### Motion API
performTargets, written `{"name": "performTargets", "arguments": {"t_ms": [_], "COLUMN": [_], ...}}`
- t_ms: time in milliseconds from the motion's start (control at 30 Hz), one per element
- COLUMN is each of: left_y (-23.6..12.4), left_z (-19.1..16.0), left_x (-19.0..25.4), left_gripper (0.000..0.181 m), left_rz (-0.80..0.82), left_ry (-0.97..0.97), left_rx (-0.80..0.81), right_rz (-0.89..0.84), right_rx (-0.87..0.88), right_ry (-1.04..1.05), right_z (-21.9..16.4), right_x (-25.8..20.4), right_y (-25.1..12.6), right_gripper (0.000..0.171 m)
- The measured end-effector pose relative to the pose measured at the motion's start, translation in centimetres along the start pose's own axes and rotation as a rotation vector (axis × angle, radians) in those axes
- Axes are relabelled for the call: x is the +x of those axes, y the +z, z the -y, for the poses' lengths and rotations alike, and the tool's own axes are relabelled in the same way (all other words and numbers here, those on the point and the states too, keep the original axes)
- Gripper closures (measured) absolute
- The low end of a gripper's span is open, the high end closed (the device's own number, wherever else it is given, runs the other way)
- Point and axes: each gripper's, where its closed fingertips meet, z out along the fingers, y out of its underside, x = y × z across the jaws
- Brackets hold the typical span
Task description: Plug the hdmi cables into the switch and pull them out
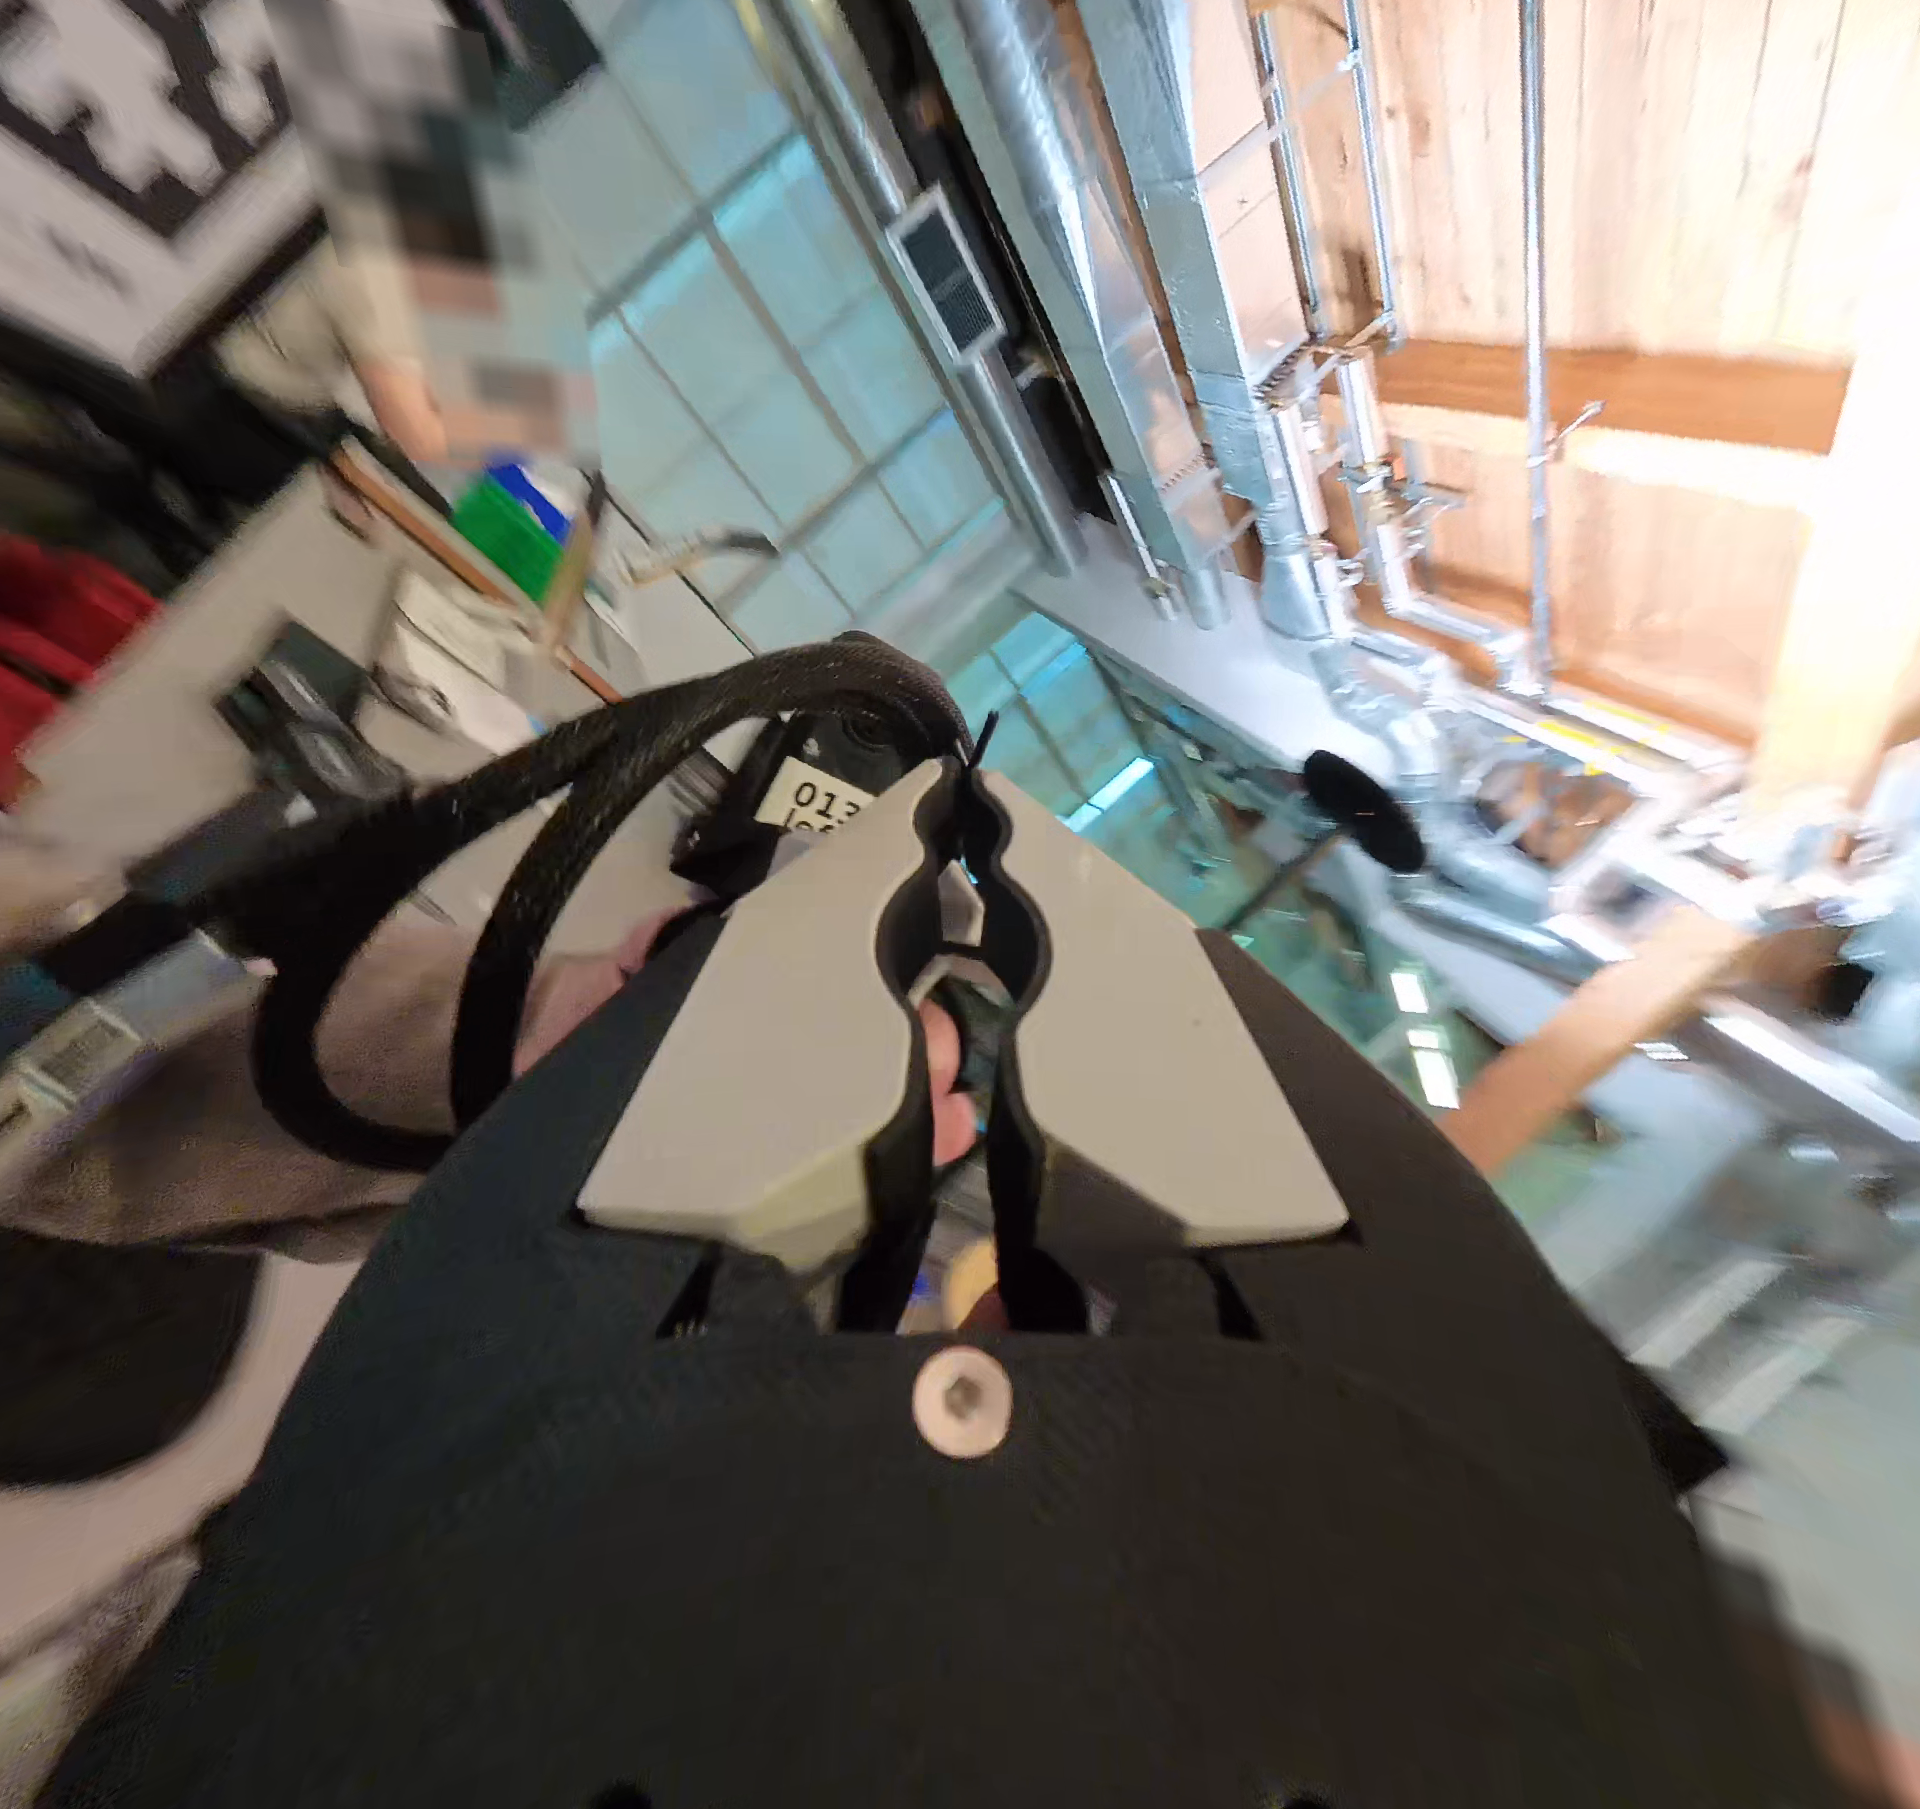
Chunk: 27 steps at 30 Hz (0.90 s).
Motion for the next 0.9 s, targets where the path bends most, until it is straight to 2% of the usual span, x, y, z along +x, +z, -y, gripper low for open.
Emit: {"name": "performTargets", "arguments": {"t_ms": [167, 400, 500, 733, 900], "left_y": [-0.7, -1.4, -2.0, -4.3, -4.4], "left_z": [0.0, 0.5, 0.2, 0.0, 0.3], "left_x": [-0.9, -1.1, -1.6, -3.8, -4.9], "left_gripper": [0.178, 0.178, 0.179, 0.178, 0.179], "left_rz": [0.147, 0.206, 0.262, 0.358, 0.393], "left_ry": [0.263, 0.516, 0.686, 1.147, 1.298], "left_rx": [-0.262, -0.534, -0.718, -1.23, -1.294], "right_rz": [0.1, 0.202, 0.265, 0.262, 0.194], "right_rx": [0.151, 0.289, 0.296, 0.13, -0.016], "right_ry": [0.382, 0.659, 0.744, 0.731, 0.58], "right_z": [0.1, 0.8, 0.5, -1.6, -2.6], "right_x": [0.4, 0.3, 0.0, 0.0, 0.4], "right_y": [-0.1, 0.1, 0.0, 0.2, 0.1], "right_gripper": [0.171, 0.171, 0.171, 0.171, 0.171]}}
